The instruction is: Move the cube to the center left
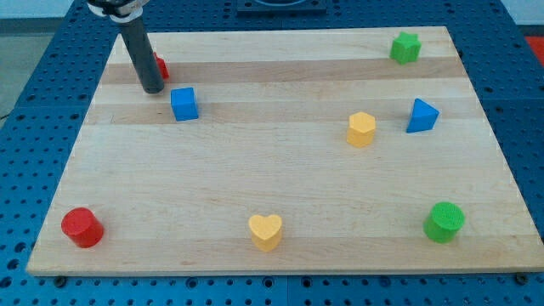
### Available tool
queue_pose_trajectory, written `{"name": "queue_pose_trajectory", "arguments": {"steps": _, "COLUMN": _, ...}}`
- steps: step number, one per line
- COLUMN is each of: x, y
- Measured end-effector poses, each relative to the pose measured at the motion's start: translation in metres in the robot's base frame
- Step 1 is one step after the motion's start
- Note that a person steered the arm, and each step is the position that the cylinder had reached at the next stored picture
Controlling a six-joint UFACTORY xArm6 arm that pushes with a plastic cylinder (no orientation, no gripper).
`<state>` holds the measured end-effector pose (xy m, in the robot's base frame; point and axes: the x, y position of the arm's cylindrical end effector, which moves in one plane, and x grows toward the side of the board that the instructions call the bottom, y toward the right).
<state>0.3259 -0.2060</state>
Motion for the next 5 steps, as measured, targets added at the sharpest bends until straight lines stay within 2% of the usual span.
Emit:
{"name": "queue_pose_trajectory", "arguments": {"steps": 2, "x": 0.002, "y": 0.005}}
{"name": "queue_pose_trajectory", "arguments": {"steps": 3, "x": 0.01, "y": 0.07}}
{"name": "queue_pose_trajectory", "arguments": {"steps": 5, "x": 0.01, "y": 0.074}}
